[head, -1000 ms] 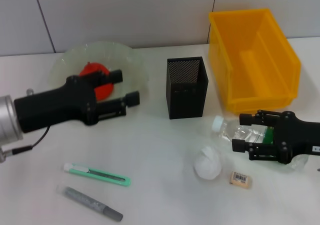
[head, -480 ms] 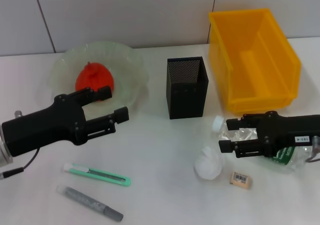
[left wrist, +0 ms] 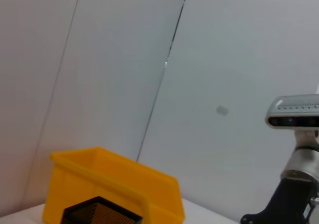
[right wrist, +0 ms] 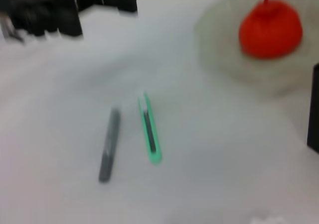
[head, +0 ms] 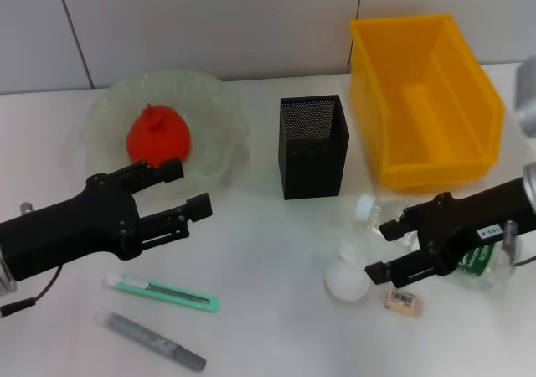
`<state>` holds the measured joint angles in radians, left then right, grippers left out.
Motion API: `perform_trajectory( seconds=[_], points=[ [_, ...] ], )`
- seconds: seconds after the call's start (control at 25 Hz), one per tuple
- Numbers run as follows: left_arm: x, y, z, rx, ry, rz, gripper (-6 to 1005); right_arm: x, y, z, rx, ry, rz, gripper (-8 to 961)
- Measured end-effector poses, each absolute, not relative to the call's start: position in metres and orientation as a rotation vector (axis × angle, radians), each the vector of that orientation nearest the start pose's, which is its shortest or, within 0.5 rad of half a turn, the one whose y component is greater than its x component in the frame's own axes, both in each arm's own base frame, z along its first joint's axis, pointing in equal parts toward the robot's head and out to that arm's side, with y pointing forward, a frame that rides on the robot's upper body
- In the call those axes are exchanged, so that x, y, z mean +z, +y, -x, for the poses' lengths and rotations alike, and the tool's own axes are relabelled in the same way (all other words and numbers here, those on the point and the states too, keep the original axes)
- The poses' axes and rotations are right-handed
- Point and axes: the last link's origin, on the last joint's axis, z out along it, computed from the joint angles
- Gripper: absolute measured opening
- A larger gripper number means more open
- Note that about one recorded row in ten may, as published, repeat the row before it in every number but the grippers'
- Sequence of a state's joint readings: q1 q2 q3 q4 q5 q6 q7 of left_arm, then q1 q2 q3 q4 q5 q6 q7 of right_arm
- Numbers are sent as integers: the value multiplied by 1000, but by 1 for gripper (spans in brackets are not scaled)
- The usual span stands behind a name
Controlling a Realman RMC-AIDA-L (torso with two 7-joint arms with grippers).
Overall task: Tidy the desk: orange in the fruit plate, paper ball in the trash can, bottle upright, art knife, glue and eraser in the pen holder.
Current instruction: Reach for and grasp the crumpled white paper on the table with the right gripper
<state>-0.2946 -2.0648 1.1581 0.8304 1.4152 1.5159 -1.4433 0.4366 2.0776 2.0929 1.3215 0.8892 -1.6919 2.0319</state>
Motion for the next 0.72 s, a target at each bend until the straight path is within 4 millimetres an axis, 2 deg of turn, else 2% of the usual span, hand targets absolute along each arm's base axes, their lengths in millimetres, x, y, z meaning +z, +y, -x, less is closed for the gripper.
perform_trajectory(
  seconds=[0.04, 0.2, 0.28, 0.4, 0.72],
  points=[
    [5, 299, 235, -1057, -604, 2629, 785, 38, 321, -220, 13, 763, 2853, 760],
    [5, 298, 235, -1061, -603, 2633, 785, 32, 324, -193, -166, 729, 2839, 760],
    [5, 297, 235, -1065, -601, 2637, 785, 30, 324, -189, -203, 719, 2840, 760],
    [5, 296, 234, -1075, -596, 2646, 785, 17, 323, -179, -392, 632, 2823, 759],
    [5, 293, 233, -1091, -605, 2658, 785, 3, 326, -169, -465, 561, 2803, 759]
  ],
)
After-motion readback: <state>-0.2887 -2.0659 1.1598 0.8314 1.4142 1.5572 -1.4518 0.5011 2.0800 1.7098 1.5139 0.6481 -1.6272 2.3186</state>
